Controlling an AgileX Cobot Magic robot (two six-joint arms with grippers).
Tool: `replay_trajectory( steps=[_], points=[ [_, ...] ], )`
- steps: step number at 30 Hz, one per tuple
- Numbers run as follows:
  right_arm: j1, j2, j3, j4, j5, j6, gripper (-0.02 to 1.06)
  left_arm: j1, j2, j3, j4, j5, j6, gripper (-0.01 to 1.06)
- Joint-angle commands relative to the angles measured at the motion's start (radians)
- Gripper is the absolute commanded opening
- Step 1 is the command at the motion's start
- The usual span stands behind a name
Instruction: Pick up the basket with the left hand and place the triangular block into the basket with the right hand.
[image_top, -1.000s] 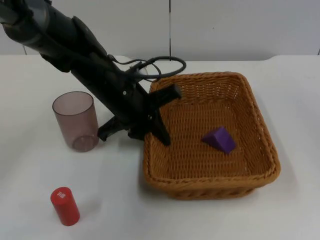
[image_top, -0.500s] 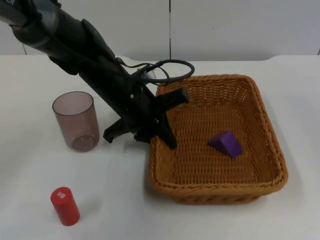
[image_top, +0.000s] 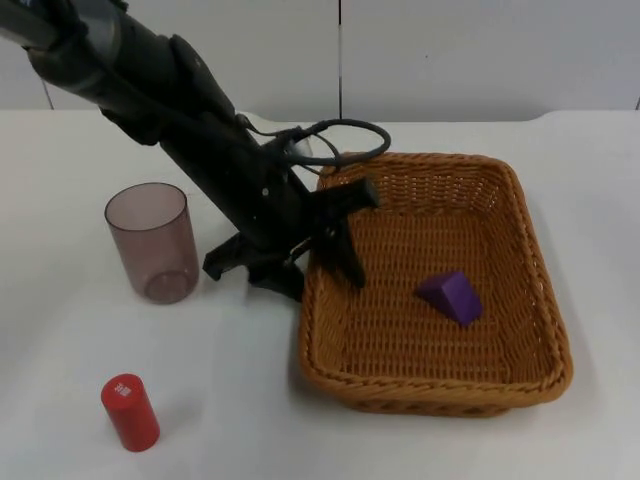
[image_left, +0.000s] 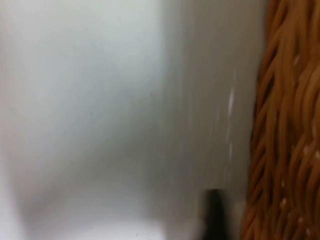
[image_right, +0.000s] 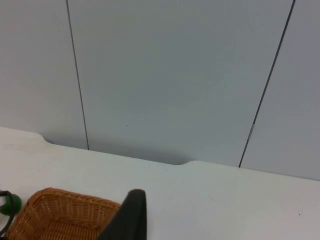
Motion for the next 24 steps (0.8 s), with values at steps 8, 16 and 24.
replay_trajectory(
  steps=[8, 16, 24],
  points=[
    [-0.004, -0.004, -0.002, -0.006, -0.009, -0.017, 1.05, -0.007, -0.109, -0.005, 0.071, -0.015, -0.066, 1.05],
    [-0.004, -0.004, -0.002, -0.006, -0.028, -0.021, 1.05, -0.055, -0.223, -0.005, 0.276, 0.010, -0.192, 1.05],
    [-0.004, -0.004, -0.002, -0.006, -0.028, -0.033, 1.05, -0.099, -0.374, -0.005, 0.658, -0.045, -0.389, 1.05]
  ],
)
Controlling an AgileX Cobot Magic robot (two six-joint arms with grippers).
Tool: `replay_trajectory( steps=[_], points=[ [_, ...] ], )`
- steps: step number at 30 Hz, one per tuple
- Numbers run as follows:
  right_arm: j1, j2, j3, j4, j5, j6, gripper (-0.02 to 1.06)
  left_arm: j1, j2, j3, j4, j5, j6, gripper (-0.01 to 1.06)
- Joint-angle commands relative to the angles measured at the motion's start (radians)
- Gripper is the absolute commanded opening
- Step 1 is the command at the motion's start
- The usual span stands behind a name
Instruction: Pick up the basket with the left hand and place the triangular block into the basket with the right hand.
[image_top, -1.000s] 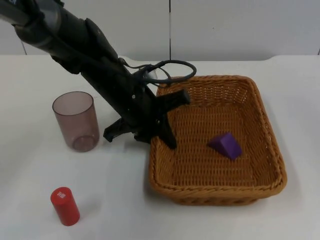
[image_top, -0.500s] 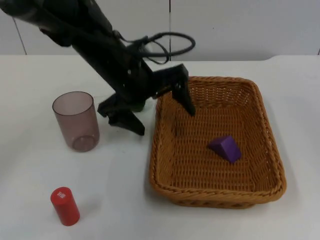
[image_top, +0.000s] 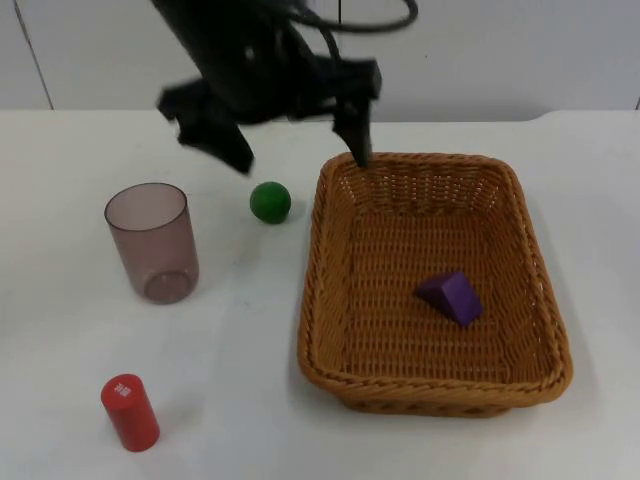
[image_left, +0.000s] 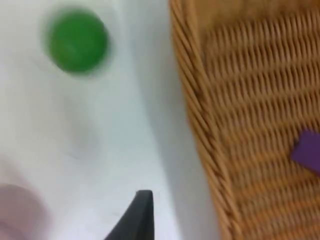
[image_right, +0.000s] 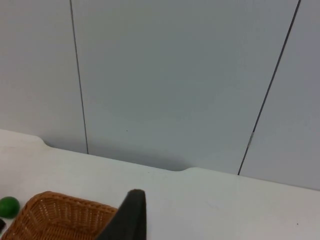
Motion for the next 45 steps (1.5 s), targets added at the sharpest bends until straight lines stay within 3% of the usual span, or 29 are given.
replay_trajectory(
  steps=[1, 10, 15, 22, 23, 28, 30, 32, 34, 35, 37, 45],
  points=[
    [-0.004, -0.004, -0.002, -0.006, -0.011, -0.009, 1.05, -0.003, -0.046, -0.005, 0.079, -0.016, -0.040, 1.05],
    [-0.004, -0.004, -0.002, -0.012, -0.029, -0.009, 1.05, 0.001, -0.248, -0.005, 0.210, -0.021, -0.040, 1.05],
    [-0.004, -0.004, -0.002, -0.090, -0.081, -0.009, 1.05, 0.001, -0.337, -0.005, 0.260, -0.060, -0.042, 1.05],
    [-0.004, -0.006, -0.002, -0.122, -0.323, 0.004, 1.05, 0.001, -0.464, -0.005, 0.296, -0.194, -0.044, 1.05],
    [-0.004, -0.006, -0.006, -0.120, -0.315, 0.075, 1.05, 0.001, -0.491, -0.005, 0.311, -0.198, -0.044, 1.05],
    [-0.004, 0.027, -0.008, -0.117, -0.184, 0.187, 1.05, 0.001, -0.563, -0.005, 0.409, -0.163, -0.044, 1.05],
    [-0.004, 0.037, -0.008, -0.100, -0.161, 0.183, 1.05, 0.001, -0.580, -0.005, 0.440, -0.156, -0.044, 1.05],
    [-0.004, 0.058, 0.002, -0.002, -0.159, 0.078, 1.05, 0.014, -0.604, -0.005, 0.483, -0.138, -0.044, 1.05],
    [-0.004, 0.080, 0.009, 0.153, -0.166, -0.052, 1.05, 0.053, -0.624, -0.001, 0.476, -0.119, -0.055, 1.05],
    [-0.004, 0.080, 0.009, 0.153, -0.166, -0.052, 1.05, 0.053, -0.624, -0.001, 0.476, -0.119, -0.055, 1.05],
    [-0.004, 0.097, 0.013, 0.237, -0.188, -0.121, 1.05, 0.107, -0.639, -0.001, 0.452, -0.091, -0.055, 1.05],
    [-0.058, 0.148, 0.039, 0.250, -0.252, -0.104, 1.05, 0.238, -0.677, -0.001, 0.425, -0.016, -0.055, 1.05]
  ],
)
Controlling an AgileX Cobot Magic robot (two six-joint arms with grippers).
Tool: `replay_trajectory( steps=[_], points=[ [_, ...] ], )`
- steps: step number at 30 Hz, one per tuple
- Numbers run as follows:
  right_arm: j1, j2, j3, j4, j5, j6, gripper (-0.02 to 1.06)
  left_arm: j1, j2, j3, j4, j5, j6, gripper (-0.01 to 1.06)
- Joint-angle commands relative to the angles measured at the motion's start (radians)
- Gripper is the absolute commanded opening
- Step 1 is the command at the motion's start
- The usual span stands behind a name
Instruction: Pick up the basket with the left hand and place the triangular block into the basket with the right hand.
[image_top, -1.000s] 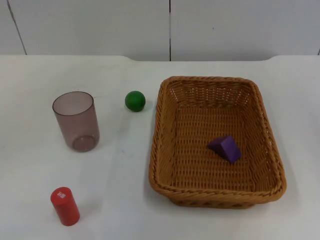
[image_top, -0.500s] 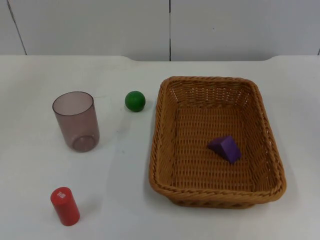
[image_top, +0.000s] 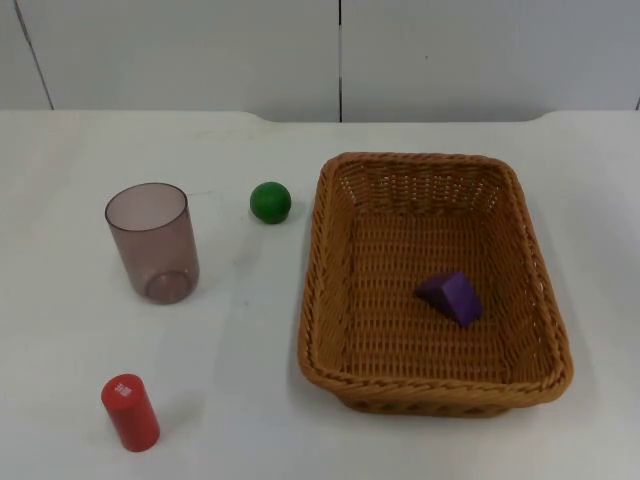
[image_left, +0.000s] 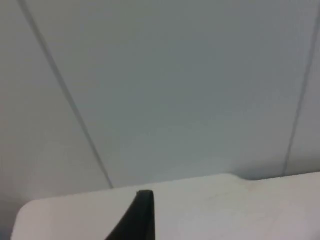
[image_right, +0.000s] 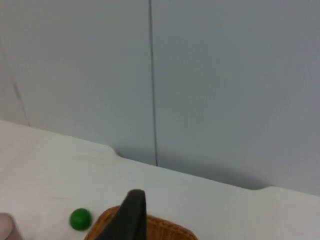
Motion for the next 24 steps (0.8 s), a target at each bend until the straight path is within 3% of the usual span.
replay_trajectory(
  steps=[1, 4, 7, 10, 12, 14, 16, 18, 20, 24],
  points=[
    [-0.057, 0.009, 0.029, -0.025, -0.058, 0.039, 1.05, 0.027, -0.026, 0.008, -0.016, 0.022, -0.008, 1.05],
    [-0.229, 0.005, 0.060, -0.135, -0.111, 0.192, 1.05, 0.058, -0.080, 0.046, 0.021, 0.003, -0.010, 1.05],
    [-0.325, -0.015, 0.060, -0.149, -0.112, 0.187, 1.05, 0.083, -0.130, 0.074, 0.060, -0.002, -0.027, 1.05],
    [-0.407, -0.075, 0.060, -0.149, -0.121, 0.119, 1.05, 0.117, -0.211, 0.130, 0.094, -0.009, -0.050, 1.05],
    [-0.414, -0.102, 0.060, -0.149, -0.123, 0.082, 1.05, 0.128, -0.237, 0.153, 0.097, -0.030, -0.071, 1.05],
    [-0.410, -0.157, 0.062, -0.144, -0.125, 0.028, 1.05, 0.139, -0.303, 0.207, 0.097, -0.110, -0.079, 1.05],
    [-0.410, -0.221, 0.062, -0.077, -0.125, -0.011, 1.05, 0.139, -0.362, 0.260, 0.083, -0.166, -0.079, 1.05],
    [-0.410, -0.260, 0.062, -0.041, -0.121, -0.049, 1.05, 0.139, -0.393, 0.282, 0.077, -0.171, -0.079, 1.05],
    [-0.410, -0.342, 0.062, 0.062, -0.117, -0.168, 1.05, 0.139, -0.451, 0.321, 0.070, -0.149, -0.079, 1.05],
    [-0.410, -0.446, 0.062, 0.039, -0.051, -0.251, 1.05, 0.139, -0.561, 0.378, 0.075, -0.142, -0.079, 1.05]
  ],
)
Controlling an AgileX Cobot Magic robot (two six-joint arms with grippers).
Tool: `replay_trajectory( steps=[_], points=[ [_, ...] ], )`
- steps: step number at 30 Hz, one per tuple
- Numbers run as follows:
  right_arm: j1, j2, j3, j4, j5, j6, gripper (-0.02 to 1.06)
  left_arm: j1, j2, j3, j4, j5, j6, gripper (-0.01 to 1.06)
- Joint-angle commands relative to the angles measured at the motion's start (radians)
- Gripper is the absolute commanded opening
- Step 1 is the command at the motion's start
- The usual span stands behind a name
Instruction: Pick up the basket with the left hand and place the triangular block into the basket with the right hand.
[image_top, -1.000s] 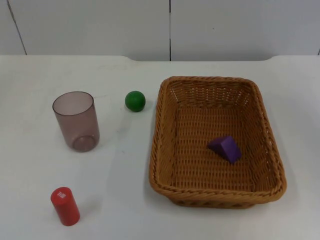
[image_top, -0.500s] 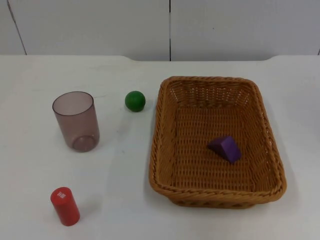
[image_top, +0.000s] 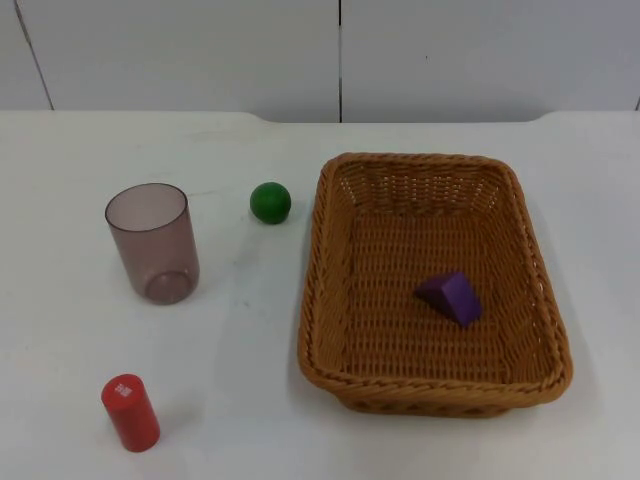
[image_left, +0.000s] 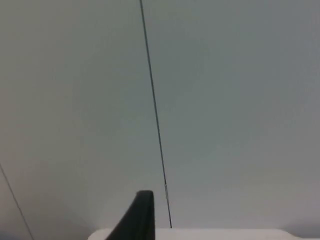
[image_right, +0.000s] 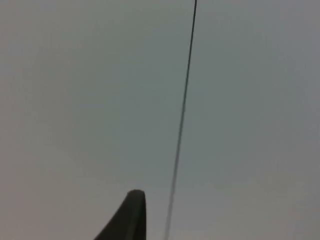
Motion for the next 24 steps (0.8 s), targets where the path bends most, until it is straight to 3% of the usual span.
replay_trajectory(
  steps=[1, 6, 10, 14, 17, 24],
  points=[
    [-0.006, -0.071, 0.001, -0.015, 0.056, -0.074, 1.05, 0.002, -0.079, 0.036, -0.003, 0.001, -0.008, 1.05],
    [-0.006, -0.210, 0.001, -0.013, 0.101, -0.185, 1.05, 0.002, -0.230, 0.088, 0.006, 0.017, -0.001, 1.05],
    [-0.006, -0.343, 0.001, -0.010, 0.166, -0.232, 1.05, 0.002, -0.389, 0.088, -0.069, 0.090, 0.115, 1.05],
    [-0.006, -0.422, 0.001, -0.003, 0.253, -0.227, 1.05, 0.003, -0.508, 0.085, -0.080, 0.166, 0.148, 1.05],
    [-0.006, -0.487, 0.001, 0.002, 0.326, -0.219, 1.05, 0.049, -0.606, 0.085, -0.111, 0.223, 0.245, 1.05],
    [-0.006, -0.532, -0.002, 0.030, 0.378, -0.203, 1.05, 0.129, -0.728, 0.085, -0.252, 0.227, 0.361, 1.05]
  ],
)
